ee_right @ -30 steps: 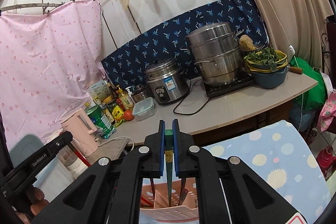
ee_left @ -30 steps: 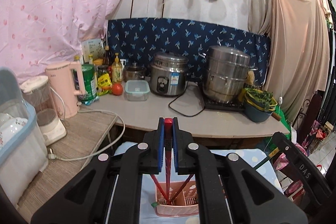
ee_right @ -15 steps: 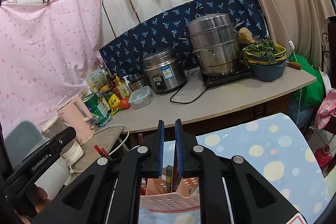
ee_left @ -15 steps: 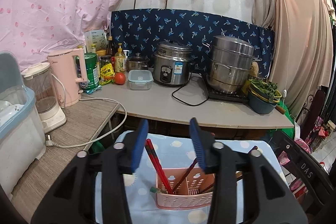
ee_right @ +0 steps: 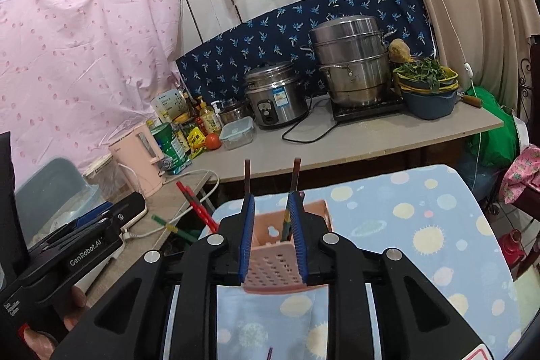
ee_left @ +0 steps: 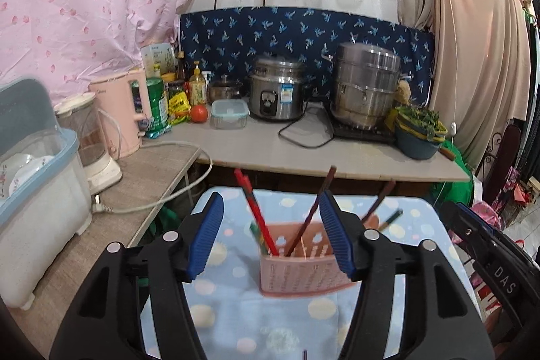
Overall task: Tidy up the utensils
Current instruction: 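Open both tools to drop the chopsticks into the pink basket, then move both open tools back toward the gold spoon and dark red chopstick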
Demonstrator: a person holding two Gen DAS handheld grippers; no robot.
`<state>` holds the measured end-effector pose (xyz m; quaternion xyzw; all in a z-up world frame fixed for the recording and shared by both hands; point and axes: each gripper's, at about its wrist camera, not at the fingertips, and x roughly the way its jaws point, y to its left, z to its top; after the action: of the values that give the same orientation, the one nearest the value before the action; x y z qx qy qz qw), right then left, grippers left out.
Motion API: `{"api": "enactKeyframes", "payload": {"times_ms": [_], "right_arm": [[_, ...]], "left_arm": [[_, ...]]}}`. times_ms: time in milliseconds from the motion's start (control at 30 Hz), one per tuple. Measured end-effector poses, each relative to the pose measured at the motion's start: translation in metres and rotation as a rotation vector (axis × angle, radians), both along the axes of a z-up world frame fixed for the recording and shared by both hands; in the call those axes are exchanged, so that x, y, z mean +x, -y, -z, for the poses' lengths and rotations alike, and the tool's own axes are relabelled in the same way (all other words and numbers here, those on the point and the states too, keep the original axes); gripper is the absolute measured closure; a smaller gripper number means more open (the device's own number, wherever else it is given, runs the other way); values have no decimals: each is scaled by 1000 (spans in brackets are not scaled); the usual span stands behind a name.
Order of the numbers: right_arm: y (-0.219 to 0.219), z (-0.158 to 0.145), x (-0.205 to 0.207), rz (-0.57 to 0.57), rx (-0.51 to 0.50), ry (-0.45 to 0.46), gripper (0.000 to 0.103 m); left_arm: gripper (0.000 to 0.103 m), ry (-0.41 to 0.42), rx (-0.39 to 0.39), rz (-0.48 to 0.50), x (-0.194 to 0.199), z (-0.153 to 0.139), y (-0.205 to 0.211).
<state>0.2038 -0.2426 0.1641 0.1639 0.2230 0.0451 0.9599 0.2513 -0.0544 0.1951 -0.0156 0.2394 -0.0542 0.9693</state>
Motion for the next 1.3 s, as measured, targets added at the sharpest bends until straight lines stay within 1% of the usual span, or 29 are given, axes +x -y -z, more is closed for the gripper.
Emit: {"api": "enactKeyframes", "payload": {"times_ms": [200,433,533,633,733,900,1000,1300], "right_arm": [[-13,34,-42,-40,-41,-74,81],[-26,87,-83,-80,-58,-197,81],[-32,109,-96,-97,-72,-248,81],[-40,130,-109,-113,-88,-290,81],[-47,151,-121,-134,-100,-331,81],[-57,182,-133,-160,-100,-402,81],[-61,194,-135,-173,-93,-428,81],[-79,207,-136,-211,-109,-454,81]], "left_arm": [[47,-75,34,-7,-33,34,-6],[47,-193,27,2,-71,87,-16],[47,-256,16,0,-87,112,-23],[47,-292,38,-5,-100,133,-27],[47,-340,32,-5,-112,154,-32],[47,-390,37,-5,-129,182,-37],[47,-407,45,-1,-137,193,-36],[47,-451,44,11,-154,211,-39]]}}
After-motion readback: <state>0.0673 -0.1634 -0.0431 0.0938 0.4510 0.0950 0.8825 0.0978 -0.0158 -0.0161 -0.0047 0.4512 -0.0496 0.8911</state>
